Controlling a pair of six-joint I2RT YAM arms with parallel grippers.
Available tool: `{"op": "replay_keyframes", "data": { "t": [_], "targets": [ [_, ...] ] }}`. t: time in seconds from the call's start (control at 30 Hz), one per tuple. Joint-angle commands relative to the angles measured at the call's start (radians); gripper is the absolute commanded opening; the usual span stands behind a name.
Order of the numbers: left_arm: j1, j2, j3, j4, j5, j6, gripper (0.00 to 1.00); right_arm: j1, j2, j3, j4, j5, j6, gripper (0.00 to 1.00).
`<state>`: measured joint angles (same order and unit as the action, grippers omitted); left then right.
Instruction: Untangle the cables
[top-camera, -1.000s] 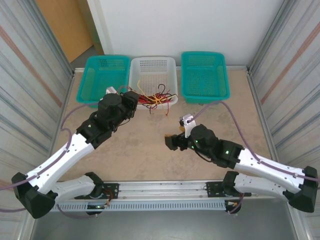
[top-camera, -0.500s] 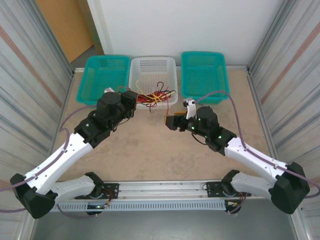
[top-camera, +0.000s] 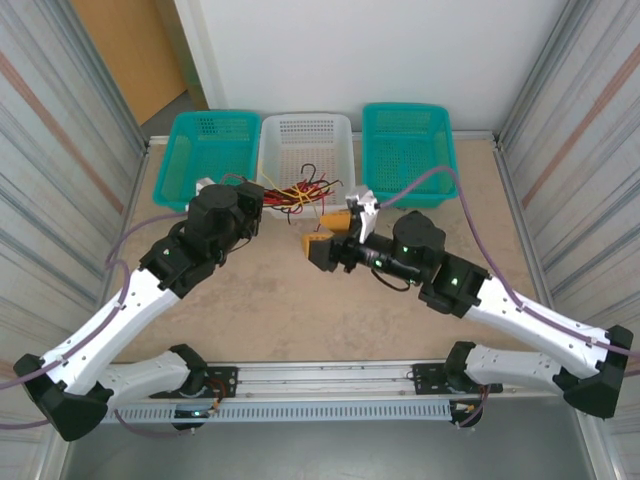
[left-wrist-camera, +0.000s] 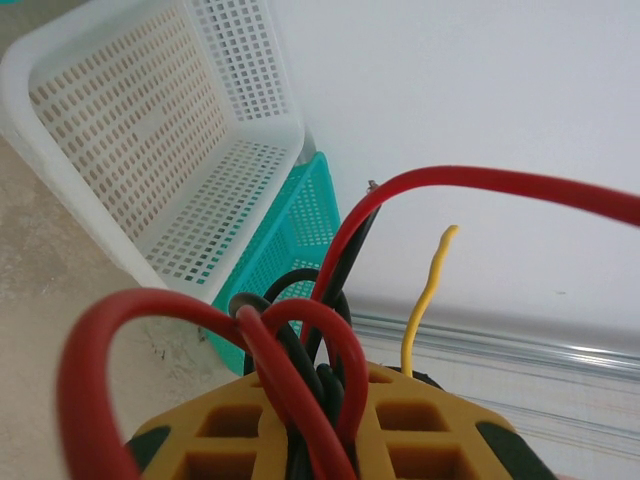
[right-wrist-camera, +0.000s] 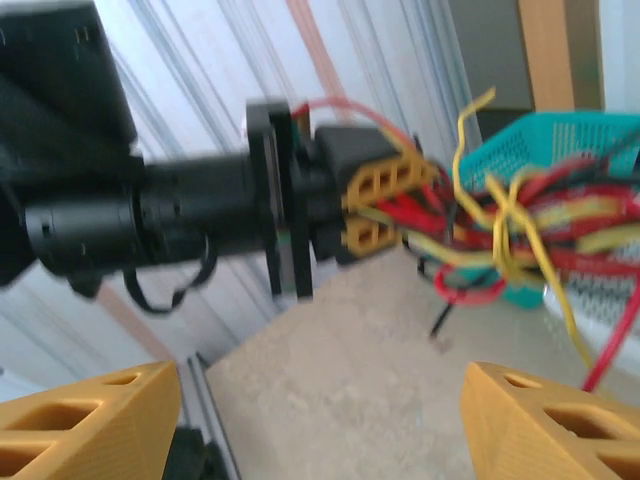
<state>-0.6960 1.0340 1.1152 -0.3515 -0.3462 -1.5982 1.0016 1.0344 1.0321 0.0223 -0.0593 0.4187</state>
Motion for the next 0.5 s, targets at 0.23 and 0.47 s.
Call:
{"op": "replay_keyframes", "data": {
  "t": [0.23,0.47],
  "targets": [
    [-0.012,-0.004,0.073,-0.043,-0.056,-0.012,0.0,-0.157,0.099,-0.005,-0.002,-0.081,0.052,0.74],
    [-0.01,-0.002,0.081,-0.15,-0.086,-0.088,0.0,-0.089,0.083,-0.001,-0.029,-0.048,0.027,0.72]
  ]
}}
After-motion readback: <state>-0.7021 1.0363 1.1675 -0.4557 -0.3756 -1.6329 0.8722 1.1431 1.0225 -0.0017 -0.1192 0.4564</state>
